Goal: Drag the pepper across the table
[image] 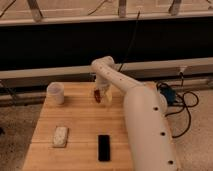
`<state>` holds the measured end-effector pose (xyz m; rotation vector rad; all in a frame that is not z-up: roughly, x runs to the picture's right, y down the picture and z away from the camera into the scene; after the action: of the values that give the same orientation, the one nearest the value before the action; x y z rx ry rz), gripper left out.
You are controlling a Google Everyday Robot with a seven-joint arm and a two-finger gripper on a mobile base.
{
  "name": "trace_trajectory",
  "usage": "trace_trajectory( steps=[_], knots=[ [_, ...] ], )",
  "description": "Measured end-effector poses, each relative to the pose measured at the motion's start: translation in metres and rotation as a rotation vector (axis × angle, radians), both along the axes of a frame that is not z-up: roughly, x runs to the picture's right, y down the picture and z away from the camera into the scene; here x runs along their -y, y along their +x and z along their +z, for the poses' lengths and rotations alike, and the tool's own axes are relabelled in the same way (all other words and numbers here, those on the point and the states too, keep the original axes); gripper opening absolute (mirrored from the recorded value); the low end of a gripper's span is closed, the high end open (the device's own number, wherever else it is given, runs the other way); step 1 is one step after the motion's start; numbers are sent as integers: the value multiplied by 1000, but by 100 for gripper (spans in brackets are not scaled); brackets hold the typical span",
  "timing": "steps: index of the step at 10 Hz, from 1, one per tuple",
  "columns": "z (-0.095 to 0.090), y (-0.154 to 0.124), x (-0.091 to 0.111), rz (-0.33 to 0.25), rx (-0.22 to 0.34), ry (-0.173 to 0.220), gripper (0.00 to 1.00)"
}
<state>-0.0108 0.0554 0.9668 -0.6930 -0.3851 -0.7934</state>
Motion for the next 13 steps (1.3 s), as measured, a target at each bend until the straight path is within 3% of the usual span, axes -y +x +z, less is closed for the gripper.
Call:
trace_trajectory(
  steps=[3,8,13],
  knots=[
    [2,0,-1,-1,1,-4,80],
    [6,3,-5,-1,0,-11,68],
    [9,5,-5,-3,4,-16,20]
  ],
)
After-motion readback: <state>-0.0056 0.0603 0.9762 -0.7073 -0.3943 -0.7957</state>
